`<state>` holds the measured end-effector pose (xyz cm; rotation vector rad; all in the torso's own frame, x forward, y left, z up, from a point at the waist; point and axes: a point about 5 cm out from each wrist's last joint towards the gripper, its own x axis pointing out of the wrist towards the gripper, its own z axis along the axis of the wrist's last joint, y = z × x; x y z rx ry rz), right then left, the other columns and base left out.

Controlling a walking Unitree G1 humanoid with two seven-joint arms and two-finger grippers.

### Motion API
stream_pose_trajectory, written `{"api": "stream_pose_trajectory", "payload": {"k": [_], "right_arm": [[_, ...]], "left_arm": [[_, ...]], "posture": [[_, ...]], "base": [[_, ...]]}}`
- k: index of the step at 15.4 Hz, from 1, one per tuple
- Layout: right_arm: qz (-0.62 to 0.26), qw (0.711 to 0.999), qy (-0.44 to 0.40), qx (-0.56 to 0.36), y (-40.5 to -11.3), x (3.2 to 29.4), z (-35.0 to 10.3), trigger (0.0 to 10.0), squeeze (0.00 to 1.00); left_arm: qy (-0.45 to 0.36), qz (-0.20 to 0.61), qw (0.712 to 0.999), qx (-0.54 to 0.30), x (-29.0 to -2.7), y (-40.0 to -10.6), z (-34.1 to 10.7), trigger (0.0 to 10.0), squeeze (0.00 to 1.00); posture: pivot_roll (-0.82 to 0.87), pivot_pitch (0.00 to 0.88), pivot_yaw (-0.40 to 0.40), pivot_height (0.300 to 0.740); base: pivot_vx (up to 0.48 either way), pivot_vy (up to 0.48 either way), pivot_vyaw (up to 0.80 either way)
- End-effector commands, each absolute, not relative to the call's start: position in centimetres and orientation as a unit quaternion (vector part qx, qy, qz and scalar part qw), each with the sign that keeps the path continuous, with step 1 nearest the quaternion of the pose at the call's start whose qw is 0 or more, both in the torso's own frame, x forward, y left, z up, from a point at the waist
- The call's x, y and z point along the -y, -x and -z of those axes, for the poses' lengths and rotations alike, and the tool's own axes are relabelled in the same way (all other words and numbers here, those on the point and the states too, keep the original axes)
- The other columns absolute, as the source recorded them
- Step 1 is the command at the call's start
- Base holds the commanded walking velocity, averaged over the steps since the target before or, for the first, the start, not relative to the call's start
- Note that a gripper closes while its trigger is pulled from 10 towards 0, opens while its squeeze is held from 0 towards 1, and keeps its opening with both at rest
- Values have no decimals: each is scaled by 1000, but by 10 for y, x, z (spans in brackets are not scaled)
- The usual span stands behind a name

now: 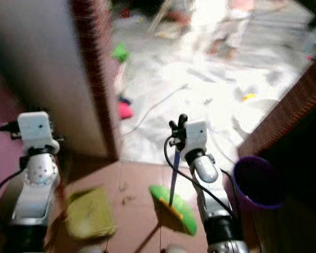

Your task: Sweep floor

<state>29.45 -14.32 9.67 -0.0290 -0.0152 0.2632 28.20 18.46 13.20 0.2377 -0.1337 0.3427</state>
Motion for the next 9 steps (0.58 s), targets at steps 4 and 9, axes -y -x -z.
{"api": "stream_pose_trajectory", "payload": {"k": [4,9], "right_arm": [[-126,992,13,11,-295,146,-101,10000,0],[-125,992,13,11,-295,146,-101,10000,0]], "left_arm": [[-120,-155,976,96,-175,-285,-142,10000,0],[-125,-152,977,84,-172,-286,-137,10000,0]], "posture": [[-86,0,-22,740],[-84,0,-20,740]], "base": [[283,388,0],[58,76,0]]}}
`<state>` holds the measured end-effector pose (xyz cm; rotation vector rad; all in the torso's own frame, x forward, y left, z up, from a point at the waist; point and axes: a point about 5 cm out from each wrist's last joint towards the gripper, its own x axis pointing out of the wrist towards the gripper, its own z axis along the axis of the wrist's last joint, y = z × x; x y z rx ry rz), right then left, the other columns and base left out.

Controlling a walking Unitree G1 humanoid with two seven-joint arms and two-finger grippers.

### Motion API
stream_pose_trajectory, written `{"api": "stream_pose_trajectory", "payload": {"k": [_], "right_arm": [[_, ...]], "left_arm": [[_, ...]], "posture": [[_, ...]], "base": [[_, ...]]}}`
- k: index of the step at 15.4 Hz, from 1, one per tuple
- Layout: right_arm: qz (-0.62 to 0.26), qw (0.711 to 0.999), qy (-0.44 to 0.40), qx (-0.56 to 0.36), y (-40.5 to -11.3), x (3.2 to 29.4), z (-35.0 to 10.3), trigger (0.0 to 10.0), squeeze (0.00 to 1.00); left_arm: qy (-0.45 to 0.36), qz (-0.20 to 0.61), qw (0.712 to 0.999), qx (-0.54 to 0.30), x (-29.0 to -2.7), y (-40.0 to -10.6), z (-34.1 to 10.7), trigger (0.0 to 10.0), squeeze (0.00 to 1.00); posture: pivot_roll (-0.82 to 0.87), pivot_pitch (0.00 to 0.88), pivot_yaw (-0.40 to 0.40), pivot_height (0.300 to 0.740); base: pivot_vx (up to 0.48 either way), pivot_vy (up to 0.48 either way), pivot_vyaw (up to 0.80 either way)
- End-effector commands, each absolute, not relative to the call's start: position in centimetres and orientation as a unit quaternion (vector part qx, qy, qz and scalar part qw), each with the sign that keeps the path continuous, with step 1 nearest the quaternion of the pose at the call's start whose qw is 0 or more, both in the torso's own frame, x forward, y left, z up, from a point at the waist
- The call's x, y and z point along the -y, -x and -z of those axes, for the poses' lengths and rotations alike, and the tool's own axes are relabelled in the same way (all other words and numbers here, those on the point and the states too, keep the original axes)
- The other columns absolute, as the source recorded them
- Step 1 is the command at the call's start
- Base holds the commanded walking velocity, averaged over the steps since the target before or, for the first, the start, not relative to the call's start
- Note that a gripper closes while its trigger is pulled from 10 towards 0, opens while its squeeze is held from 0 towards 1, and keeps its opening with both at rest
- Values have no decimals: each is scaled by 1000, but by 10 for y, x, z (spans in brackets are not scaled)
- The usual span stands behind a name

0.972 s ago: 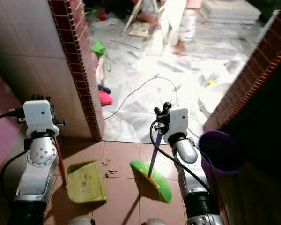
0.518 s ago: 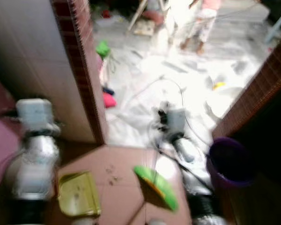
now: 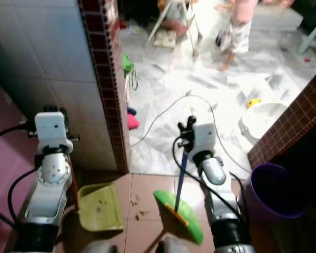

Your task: Sweep floor

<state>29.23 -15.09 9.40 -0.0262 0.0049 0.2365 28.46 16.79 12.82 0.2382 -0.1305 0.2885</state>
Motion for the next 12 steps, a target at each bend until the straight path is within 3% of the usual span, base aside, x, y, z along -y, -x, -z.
{"api": "stream_pose_trajectory", "payload": {"k": [1,12], "right_arm": [[-122,992,15,12,-295,147,-102,10000,0],[-76,996,-2,47,-319,153,-126,10000,0]], "left_arm": [[-126,-148,977,85,-171,-286,-135,10000,0],[-75,-110,990,44,-140,-308,-103,10000,0]], "posture": [[-83,0,-22,740],[-101,0,-16,740]], "base": [[0,0,0],[0,0,0]]}}
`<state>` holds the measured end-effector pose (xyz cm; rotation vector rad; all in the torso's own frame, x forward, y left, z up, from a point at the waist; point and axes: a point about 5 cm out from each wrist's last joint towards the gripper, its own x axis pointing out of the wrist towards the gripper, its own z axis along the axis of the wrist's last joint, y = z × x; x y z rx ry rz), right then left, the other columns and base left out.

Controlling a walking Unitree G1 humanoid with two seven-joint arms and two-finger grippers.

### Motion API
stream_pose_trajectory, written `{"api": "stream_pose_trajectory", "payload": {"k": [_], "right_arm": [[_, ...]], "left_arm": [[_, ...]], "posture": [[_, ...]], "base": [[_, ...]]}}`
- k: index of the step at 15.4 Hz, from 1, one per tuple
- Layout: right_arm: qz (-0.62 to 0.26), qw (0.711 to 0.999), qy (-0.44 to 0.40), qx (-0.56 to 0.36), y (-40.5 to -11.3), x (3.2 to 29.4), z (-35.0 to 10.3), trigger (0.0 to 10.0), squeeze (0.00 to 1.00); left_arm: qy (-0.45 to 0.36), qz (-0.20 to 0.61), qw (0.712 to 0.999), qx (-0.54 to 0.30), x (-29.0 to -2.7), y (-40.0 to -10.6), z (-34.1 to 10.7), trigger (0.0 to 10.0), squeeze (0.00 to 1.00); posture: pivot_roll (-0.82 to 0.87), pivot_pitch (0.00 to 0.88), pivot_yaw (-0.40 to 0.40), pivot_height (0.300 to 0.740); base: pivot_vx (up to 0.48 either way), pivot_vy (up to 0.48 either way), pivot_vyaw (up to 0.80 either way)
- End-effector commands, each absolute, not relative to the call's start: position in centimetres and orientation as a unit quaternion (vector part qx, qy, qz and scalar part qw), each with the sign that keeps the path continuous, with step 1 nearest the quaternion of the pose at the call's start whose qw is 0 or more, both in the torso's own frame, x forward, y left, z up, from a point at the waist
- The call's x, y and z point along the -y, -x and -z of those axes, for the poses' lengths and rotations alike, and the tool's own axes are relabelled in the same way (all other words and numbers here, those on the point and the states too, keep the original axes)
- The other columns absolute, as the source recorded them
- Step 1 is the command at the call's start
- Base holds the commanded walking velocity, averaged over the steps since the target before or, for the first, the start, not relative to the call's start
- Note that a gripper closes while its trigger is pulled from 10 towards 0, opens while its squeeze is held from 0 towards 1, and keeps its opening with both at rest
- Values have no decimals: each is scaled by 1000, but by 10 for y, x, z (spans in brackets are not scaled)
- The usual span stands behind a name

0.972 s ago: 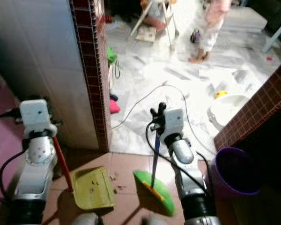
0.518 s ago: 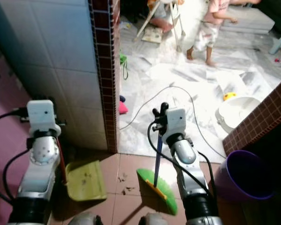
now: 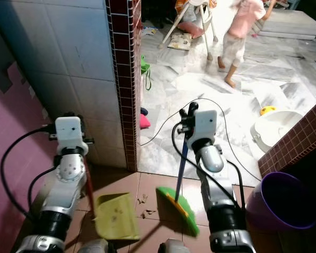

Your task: Sweep floor

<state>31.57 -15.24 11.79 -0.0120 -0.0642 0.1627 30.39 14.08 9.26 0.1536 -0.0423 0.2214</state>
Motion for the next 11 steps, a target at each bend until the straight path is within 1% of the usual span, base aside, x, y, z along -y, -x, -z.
{"api": "stream_pose_trajectory", "payload": {"k": [1,4,7,11], "right_arm": [[-75,996,-8,48,-323,152,-128,10000,0],[-75,995,-16,67,-333,147,-137,10000,0],[-52,992,-103,45,-341,142,-136,10000,0],[-49,985,-164,13,-345,136,-132,10000,0]], "left_arm": [[-80,-102,991,40,-137,-311,-99,10000,0],[-69,-89,993,35,-129,-316,-98,10000,0],[-64,-78,994,41,-121,-320,-98,10000,0],[-57,-70,995,46,-115,-323,-95,10000,0]], "posture": [[-100,0,-15,740],[-111,0,-8,740],[-97,0,-10,740],[-96,0,-10,740]], "base": [[0,0,0],[0,0,0],[0,0,0],[0,0,0]]}}
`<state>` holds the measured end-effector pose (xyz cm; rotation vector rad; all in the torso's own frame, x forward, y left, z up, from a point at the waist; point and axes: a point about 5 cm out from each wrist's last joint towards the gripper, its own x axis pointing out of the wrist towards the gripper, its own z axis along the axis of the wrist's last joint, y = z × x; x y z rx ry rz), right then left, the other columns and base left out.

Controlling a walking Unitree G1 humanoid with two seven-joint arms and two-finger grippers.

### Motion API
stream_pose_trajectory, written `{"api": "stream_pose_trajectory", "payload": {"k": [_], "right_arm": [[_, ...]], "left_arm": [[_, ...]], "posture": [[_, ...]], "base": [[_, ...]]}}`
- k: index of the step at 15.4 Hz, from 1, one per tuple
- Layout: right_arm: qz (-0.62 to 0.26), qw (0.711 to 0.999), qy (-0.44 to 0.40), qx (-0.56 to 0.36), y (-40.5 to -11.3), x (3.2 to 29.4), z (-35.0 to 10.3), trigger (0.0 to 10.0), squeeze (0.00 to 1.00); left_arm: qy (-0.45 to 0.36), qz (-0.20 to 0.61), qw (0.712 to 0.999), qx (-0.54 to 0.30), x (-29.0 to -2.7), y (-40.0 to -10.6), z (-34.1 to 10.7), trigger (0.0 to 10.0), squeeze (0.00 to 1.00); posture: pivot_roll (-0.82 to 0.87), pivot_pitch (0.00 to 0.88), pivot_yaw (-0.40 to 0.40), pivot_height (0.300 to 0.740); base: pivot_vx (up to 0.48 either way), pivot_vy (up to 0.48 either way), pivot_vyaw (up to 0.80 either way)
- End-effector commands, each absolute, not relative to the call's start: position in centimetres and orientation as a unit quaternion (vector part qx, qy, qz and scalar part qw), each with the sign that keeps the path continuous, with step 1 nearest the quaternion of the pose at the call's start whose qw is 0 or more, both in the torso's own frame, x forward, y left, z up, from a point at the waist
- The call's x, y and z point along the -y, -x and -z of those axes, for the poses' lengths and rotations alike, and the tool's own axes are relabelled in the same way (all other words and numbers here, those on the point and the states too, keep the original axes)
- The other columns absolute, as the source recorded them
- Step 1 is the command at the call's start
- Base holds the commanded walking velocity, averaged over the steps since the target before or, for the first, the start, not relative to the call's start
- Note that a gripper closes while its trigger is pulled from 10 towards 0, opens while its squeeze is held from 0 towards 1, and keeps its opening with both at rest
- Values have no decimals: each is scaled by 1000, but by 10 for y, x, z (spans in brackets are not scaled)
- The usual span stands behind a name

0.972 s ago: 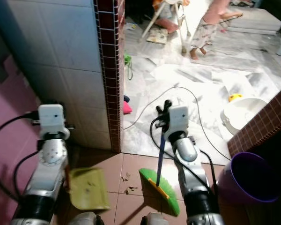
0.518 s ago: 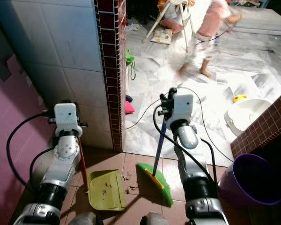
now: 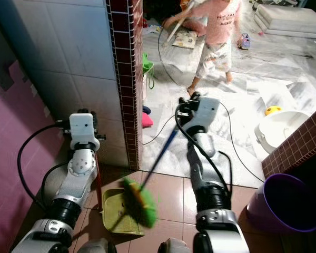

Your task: Sweep floor

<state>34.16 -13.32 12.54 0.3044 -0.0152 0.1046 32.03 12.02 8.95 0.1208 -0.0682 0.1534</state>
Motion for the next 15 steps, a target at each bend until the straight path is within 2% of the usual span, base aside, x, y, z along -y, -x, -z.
{"api": "stream_pose_trajectory", "payload": {"k": [1,3,7,8,11,15], "right_arm": [[-43,982,-185,-2,-346,138,-129,10000,0],[-40,973,-225,-16,-349,141,-133,10000,0],[-47,931,-363,-10,-360,154,-159,10000,0],[-54,928,-368,-4,-362,156,-165,10000,0],[-61,944,-325,21,-364,166,-180,10000,0],[-59,974,-208,67,-364,180,-197,10000,0]], "left_arm": [[-59,-73,995,44,-115,-324,-93,10000,0],[-58,-75,995,43,-115,-325,-93,10000,0],[-49,-83,995,38,-117,-327,-91,10000,0],[-48,-83,995,38,-116,-328,-91,10000,0],[-46,-86,994,40,-116,-329,-91,10000,0],[-44,-91,994,40,-119,-328,-90,10000,0]], "posture": [[-102,0,-8,740],[-108,0,-7,740],[-130,0,-4,740],[-132,0,-4,740],[-134,0,-7,740],[-139,0,-7,740]], "base": [[0,0,0],[0,0,0],[0,0,0],[0,0,0],[0,0,0],[0,0,0]]}}
